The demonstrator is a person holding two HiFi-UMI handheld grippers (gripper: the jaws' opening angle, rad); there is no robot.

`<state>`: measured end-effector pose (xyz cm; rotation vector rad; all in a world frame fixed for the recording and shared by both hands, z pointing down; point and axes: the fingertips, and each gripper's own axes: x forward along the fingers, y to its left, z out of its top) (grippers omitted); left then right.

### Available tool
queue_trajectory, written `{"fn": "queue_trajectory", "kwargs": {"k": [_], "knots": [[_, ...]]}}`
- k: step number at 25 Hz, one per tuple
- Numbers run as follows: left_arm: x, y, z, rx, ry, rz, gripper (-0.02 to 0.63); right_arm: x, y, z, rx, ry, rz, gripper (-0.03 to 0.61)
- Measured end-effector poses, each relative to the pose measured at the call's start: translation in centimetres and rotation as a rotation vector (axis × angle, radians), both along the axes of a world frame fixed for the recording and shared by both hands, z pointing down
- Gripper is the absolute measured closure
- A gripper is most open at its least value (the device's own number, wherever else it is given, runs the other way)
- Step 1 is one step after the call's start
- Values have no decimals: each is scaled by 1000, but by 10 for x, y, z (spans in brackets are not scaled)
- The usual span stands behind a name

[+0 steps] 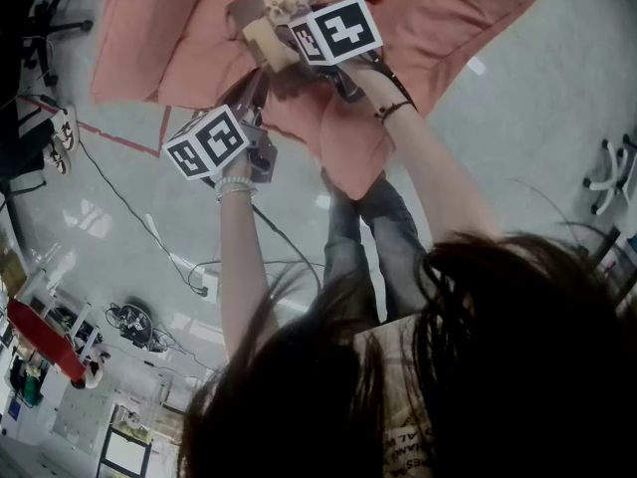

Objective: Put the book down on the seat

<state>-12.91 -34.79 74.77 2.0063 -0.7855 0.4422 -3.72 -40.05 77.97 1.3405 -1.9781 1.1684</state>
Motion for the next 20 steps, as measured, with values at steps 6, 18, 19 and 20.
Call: {"fn": "queue_trajectory", "kwargs": {"k": [6, 18, 19, 20], "knots": [[-2, 4, -23, 10, 16, -28, 618, -12, 7, -29, 29, -99, -16, 313], [-4, 16, -101, 79, 53, -90, 618, -23, 27, -113, 112, -201, 4, 420], [-5, 17, -109, 87, 66, -98, 618, -24, 28, -119, 118, -216, 13, 420], [-6, 18, -117, 96, 76, -104, 618, -25, 31, -125, 124, -232, 22, 420]]}}
